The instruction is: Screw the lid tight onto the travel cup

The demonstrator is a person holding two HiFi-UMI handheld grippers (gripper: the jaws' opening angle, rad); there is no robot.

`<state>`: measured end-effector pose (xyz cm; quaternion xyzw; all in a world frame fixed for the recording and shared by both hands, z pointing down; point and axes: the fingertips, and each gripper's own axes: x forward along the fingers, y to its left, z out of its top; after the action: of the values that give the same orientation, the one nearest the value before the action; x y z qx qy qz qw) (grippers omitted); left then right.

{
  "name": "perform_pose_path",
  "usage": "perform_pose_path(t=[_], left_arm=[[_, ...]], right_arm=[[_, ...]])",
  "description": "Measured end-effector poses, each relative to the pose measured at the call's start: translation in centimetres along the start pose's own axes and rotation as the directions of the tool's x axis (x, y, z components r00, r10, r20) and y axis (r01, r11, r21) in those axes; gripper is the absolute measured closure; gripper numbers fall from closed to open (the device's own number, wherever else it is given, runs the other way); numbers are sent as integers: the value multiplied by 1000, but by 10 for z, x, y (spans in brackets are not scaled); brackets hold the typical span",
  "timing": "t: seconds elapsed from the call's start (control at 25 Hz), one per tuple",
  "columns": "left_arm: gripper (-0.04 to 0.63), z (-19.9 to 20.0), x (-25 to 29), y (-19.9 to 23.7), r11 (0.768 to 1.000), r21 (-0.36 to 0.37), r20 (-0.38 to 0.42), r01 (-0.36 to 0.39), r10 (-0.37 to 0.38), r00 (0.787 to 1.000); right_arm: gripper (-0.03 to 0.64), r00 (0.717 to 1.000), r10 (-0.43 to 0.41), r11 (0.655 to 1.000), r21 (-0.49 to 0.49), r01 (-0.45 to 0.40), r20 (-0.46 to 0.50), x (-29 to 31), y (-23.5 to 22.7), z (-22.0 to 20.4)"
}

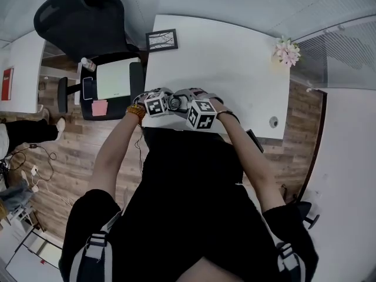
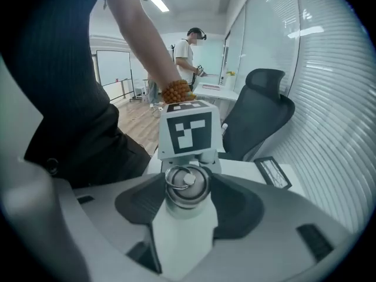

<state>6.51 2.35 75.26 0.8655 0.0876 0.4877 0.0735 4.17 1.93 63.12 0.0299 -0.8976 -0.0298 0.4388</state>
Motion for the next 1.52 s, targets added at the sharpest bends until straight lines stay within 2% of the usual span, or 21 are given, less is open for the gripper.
perform_pose_path(t=[0.12,0.32,0.48,0.64,0.8,0.96,1.12,1.2,1.32,1.44,1.52], left_arm=[[238,1,1,-1,1000,3,13,3,-3,1000],[239,1,2,0,986,-135,135,-98,116,984],[239,1,3,1,959,-228,157,-167,206,966],[239,-1,5,-1,941,-275,153,-197,245,957],[239,-1,5,-1,944,-267,138,-192,234,962],[239,-6,5,-1,968,-199,88,-154,174,981],[241,-8,8,-6,998,-5,-6,-63,63,998],[241,-11,8,-8,994,111,-69,3,5,998],[242,-13,5,-8,967,237,-141,97,-65,988],[242,-14,6,-5,955,274,-141,114,-77,987],[241,-11,3,-10,962,261,-81,78,-59,995]], right_arm=[[363,998,-43,997,68,40,41,-4,-2,3],[353,978,-193,956,241,170,73,-12,-7,7],[356,965,-250,901,384,202,79,-8,-7,0],[351,963,-255,896,397,201,88,-4,-2,1],[360,958,-281,890,392,235,63,-2,-4,0],[365,972,-231,931,300,206,47,0,-1,1],[365,992,-118,972,210,104,53,1,4,1],[367,997,-65,987,153,58,41,1,8,2],[365,1000,-7,997,83,7,-8,3,8,1],[364,1000,-19,990,136,21,-18,1,7,0],[341,998,-64,970,234,61,8,-6,6,1]])
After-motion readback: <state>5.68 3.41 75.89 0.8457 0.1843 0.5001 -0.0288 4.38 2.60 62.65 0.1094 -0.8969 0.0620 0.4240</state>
